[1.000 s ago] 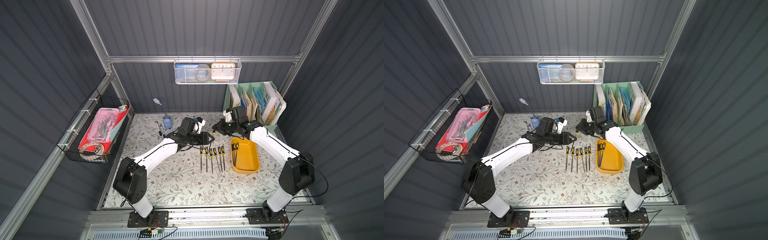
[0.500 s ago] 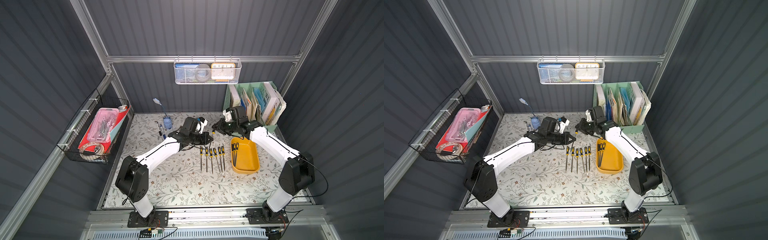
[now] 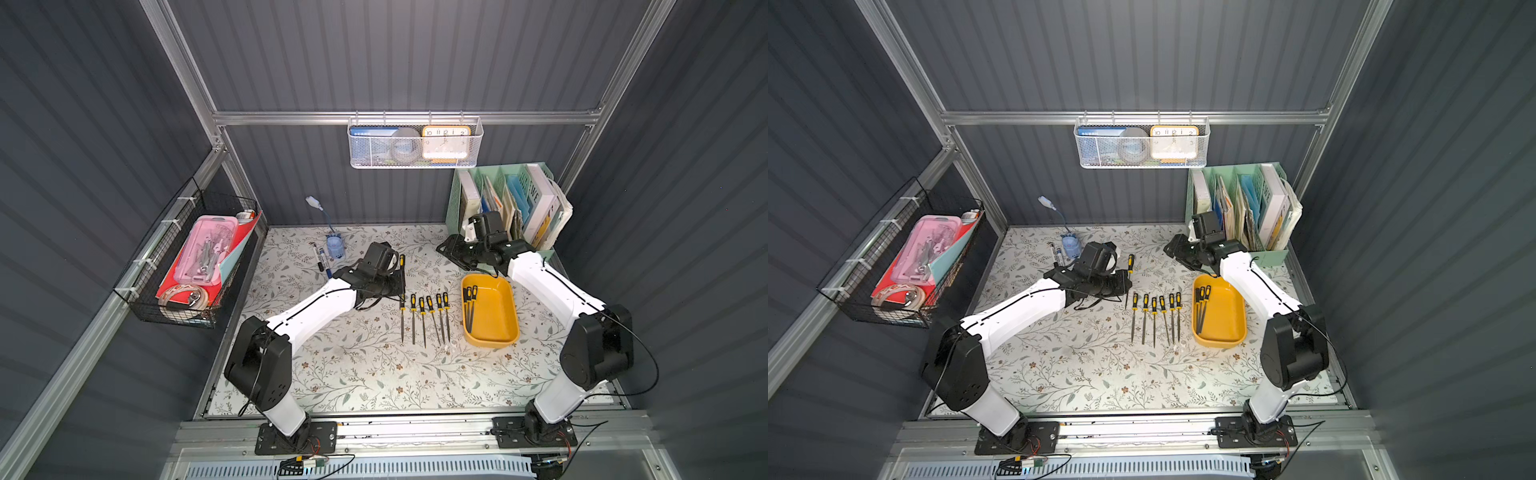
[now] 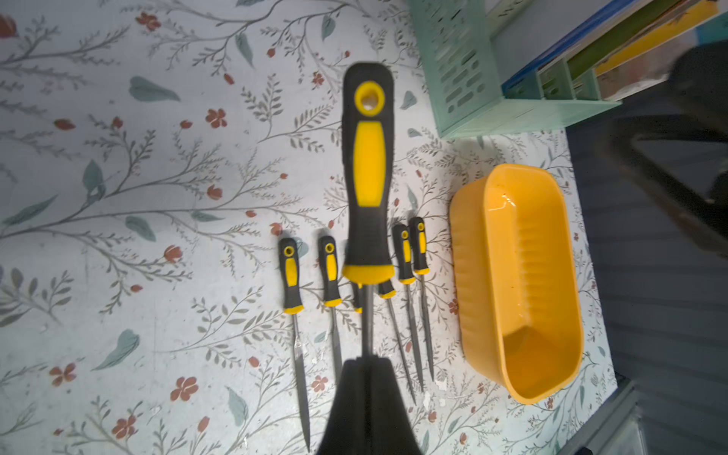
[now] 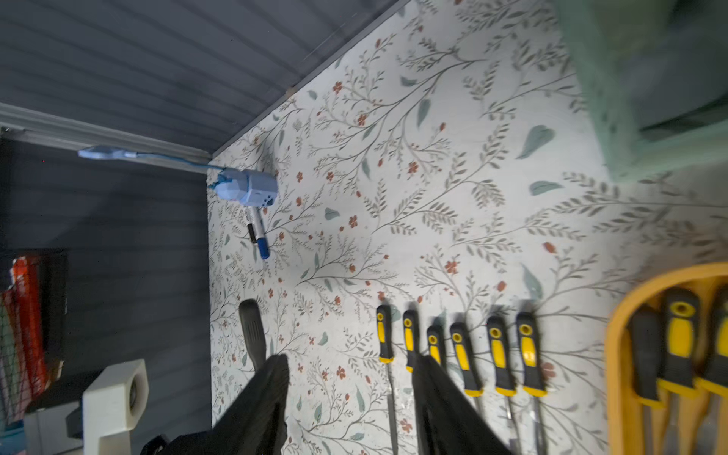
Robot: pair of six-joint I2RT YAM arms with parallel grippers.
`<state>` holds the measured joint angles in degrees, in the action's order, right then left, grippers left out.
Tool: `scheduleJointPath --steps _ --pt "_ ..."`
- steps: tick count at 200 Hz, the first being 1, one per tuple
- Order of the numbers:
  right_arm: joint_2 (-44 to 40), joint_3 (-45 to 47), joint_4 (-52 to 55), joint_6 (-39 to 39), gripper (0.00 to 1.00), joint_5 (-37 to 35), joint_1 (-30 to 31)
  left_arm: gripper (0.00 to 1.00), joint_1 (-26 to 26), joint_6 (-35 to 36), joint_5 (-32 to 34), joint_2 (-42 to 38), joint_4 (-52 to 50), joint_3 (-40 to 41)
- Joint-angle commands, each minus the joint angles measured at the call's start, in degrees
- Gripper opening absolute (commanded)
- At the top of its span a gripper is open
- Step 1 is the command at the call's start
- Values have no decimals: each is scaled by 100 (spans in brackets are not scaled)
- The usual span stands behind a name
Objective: Take the file tool out of the storage box
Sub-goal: Place the file tool at the center of the board.
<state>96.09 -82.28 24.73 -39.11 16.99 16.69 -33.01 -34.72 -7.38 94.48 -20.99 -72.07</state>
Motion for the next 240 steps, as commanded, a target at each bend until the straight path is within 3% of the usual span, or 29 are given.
scheduleJointPath --steps 1,58,138,225,240 --pt "-326 205 364 224 56 -223 -116 0 7 -350 351 -15 -141 438" --pt "-592 639 604 531 56 -523 -302 0 6 -427 47 228 633 1075" --pt "-373 690 705 705 56 -486 -653 0 8 -172 -16 1201 1031 921" --pt "-171 691 1009 824 56 -682 -833 0 13 -199 -54 1368 1116 938" --pt "-133 670 1055 821 55 -704 -868 12 7 -210 -28 1332 1094 953"
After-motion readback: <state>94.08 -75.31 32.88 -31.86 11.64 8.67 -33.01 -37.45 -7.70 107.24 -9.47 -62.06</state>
